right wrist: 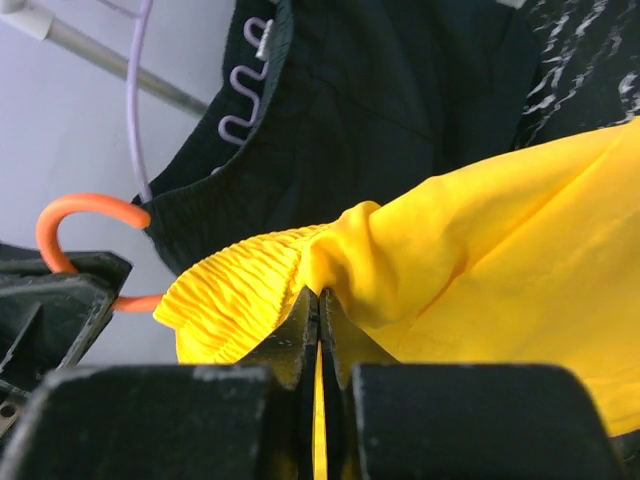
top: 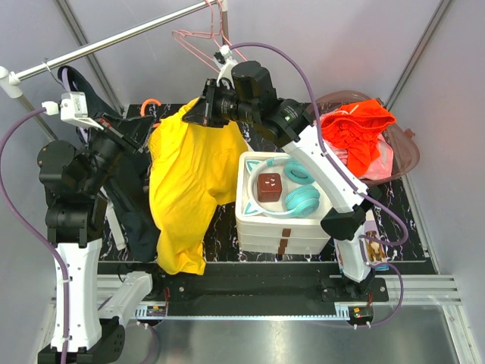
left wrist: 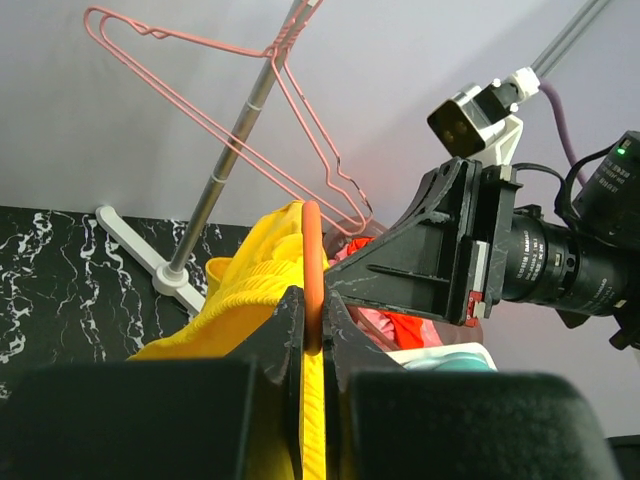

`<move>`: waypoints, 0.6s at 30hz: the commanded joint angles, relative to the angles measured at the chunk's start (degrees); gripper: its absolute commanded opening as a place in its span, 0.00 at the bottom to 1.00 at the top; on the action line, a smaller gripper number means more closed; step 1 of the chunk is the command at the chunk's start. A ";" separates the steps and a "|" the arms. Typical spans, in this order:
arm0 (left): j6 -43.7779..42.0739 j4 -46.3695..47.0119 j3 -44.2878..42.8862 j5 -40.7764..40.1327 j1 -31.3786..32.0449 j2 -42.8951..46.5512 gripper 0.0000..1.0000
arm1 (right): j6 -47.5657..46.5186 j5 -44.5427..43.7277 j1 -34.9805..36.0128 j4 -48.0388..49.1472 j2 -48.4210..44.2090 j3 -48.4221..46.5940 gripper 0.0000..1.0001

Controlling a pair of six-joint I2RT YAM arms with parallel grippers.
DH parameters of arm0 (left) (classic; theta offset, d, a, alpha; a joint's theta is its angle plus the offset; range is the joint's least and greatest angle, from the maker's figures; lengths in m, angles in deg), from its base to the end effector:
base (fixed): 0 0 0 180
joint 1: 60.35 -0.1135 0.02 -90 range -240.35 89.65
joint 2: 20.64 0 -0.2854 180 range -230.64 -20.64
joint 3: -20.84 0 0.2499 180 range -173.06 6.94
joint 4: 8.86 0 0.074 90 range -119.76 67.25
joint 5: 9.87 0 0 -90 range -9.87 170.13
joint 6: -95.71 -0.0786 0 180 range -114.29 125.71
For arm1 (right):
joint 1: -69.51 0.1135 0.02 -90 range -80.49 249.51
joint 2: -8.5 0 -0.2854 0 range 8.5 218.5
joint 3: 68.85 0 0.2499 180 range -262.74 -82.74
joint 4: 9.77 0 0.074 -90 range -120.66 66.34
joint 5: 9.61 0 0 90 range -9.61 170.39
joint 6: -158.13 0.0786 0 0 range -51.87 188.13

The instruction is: Remove the shorts from the hanger

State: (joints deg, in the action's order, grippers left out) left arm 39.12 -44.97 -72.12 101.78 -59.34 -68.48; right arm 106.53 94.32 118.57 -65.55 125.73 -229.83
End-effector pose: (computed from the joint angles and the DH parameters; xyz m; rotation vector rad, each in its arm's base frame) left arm 0.1495 -0.0316 0.5252 -0.0917 1.4660 -0.7585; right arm 0.2990 0.3736 0.5088 -0.3759 1.9381 1.2726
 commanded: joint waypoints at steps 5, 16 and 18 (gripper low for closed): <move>-3.61 0.51 -2.58 5.33 -0.05 1.60 0.00 | -1.65 -12.34 -5.89 -3.02 -4.02 3.98 0.00; -5.19 -0.10 -2.05 4.37 -0.14 4.24 0.00 | -3.85 -12.44 -13.02 -4.25 -10.53 15.50 0.00; -5.28 -0.55 -2.23 3.84 -0.14 4.59 0.00 | -3.76 -11.39 -14.78 -4.34 -11.84 16.91 0.00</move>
State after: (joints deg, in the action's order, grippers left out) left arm 34.82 -50.22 -72.02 105.36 -59.29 -66.75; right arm 105.30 88.44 107.73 -69.13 118.14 -215.32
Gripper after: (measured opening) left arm 0.044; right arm 0.006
